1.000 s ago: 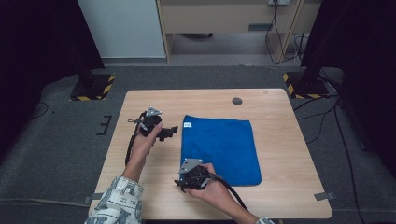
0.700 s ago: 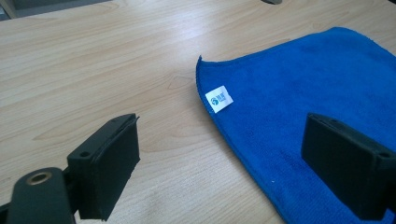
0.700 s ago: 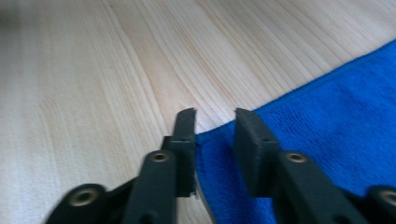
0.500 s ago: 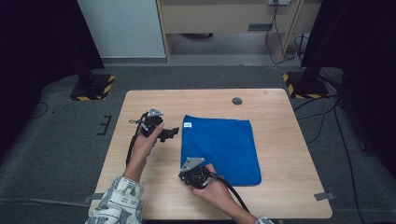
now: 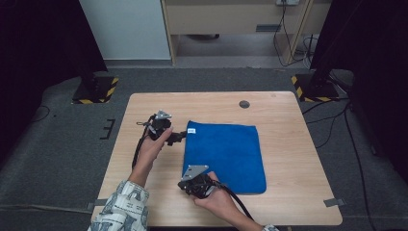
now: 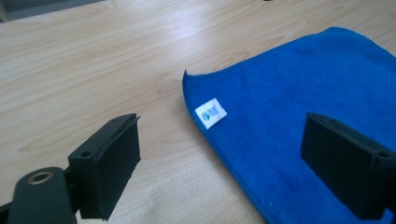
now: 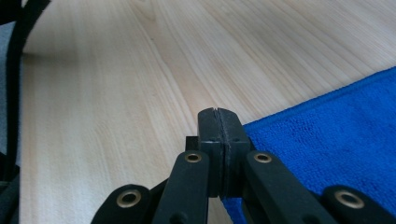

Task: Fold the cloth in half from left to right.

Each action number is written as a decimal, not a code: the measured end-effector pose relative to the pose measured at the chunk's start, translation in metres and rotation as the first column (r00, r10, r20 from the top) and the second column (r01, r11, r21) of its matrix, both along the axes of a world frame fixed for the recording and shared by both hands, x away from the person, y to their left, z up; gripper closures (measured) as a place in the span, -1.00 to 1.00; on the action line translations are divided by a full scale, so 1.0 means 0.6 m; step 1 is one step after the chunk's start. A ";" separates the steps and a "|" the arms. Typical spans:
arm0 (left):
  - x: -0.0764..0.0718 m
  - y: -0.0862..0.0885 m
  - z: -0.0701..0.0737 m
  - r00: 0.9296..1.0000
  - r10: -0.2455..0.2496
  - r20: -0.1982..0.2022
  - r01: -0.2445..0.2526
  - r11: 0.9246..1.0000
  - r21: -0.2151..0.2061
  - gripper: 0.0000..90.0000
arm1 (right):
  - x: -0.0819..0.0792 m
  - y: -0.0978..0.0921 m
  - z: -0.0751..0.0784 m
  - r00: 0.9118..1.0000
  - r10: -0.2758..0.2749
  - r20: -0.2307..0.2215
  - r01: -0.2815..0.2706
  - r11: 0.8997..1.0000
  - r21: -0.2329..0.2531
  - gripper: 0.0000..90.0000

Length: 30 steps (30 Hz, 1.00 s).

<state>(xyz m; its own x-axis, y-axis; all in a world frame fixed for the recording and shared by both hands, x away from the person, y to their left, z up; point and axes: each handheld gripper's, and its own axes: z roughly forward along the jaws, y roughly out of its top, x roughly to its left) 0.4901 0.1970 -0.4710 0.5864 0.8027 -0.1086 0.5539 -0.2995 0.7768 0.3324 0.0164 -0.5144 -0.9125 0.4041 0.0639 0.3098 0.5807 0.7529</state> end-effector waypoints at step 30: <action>0.108 -0.042 -0.072 0.995 -0.005 -0.097 0.016 0.993 0.119 0.29 | -0.020 0.023 -0.003 0.999 0.053 0.011 -0.053 0.998 -0.018 0.99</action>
